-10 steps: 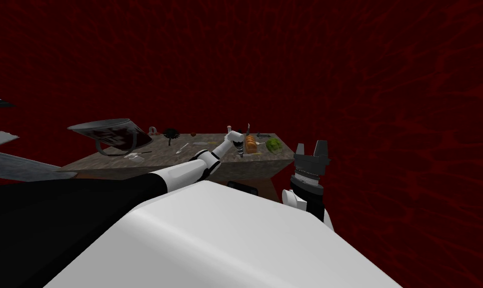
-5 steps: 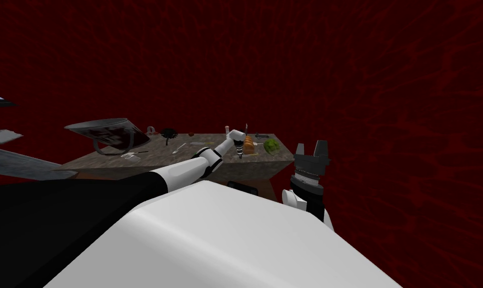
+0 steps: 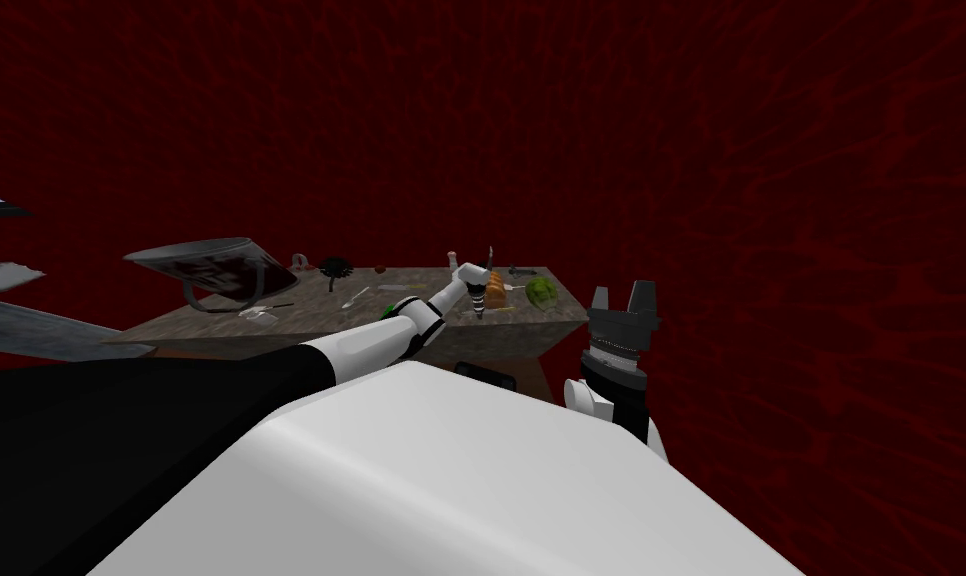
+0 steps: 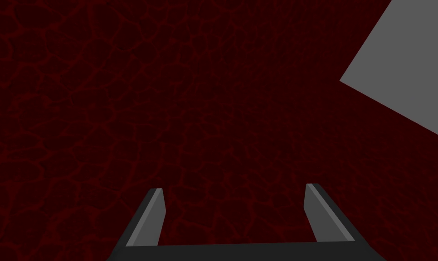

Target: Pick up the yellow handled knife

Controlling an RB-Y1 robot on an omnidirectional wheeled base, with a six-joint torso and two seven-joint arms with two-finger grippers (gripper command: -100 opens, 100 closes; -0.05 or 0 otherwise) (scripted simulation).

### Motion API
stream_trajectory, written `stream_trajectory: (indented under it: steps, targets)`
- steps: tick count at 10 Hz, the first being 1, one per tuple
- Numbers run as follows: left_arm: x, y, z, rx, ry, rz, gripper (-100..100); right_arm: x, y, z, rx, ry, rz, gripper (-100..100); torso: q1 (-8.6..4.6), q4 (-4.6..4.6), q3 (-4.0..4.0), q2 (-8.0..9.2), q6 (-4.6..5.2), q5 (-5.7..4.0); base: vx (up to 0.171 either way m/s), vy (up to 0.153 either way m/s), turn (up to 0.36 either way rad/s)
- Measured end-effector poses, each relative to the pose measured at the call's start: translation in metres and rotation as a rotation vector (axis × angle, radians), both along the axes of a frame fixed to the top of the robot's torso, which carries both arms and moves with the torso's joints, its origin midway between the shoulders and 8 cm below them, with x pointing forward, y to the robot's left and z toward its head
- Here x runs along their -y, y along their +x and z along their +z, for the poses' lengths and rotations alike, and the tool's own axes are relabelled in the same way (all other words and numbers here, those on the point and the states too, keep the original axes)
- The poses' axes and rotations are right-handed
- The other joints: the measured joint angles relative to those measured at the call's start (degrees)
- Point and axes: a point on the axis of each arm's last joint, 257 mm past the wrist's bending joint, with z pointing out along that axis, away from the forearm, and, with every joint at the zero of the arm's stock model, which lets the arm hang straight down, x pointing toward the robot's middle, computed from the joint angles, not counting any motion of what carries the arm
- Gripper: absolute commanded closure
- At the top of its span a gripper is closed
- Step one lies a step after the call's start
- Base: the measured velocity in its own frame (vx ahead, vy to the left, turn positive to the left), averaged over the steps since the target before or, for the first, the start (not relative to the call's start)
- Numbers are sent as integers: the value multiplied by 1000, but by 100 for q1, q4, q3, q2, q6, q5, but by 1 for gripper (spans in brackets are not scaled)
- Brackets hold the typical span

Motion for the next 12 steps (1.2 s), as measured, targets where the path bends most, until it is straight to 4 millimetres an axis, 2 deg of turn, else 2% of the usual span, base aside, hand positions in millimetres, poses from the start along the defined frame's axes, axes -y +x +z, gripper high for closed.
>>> stream_trajectory:
  steps: [1,5,7,8,9,12]
  targets:
    - [0,0,-1,2,-1,-1,100,0,0,0,0,0,0,0,3,1,1,0,0,0,0,0,0]
    - [0,2,1,7,0,-1,100,0,0,0,0,0,0,0,10,-12,-13,-13,1,5,0,0,0]
    - [0,2,1,7,0,-1,-100,0,0,0,0,0,0,0,11,-13,-15,-17,1,5,0,0,0]
    - [0,2,1,7,0,-1,0,0,0,0,0,0,0,0,11,-13,-15,-17,1,5,0,0,0]
    - [0,2,1,7,0,-1,-100,0,0,0,0,0,0,0,11,-13,-15,-18,1,5,-5,-14,-15]
    - [-6,2,-17,12,2,3,-100,0,0,0,0,0,0,0,2,-13,-14,-15,1,4,-7,-21,-7]
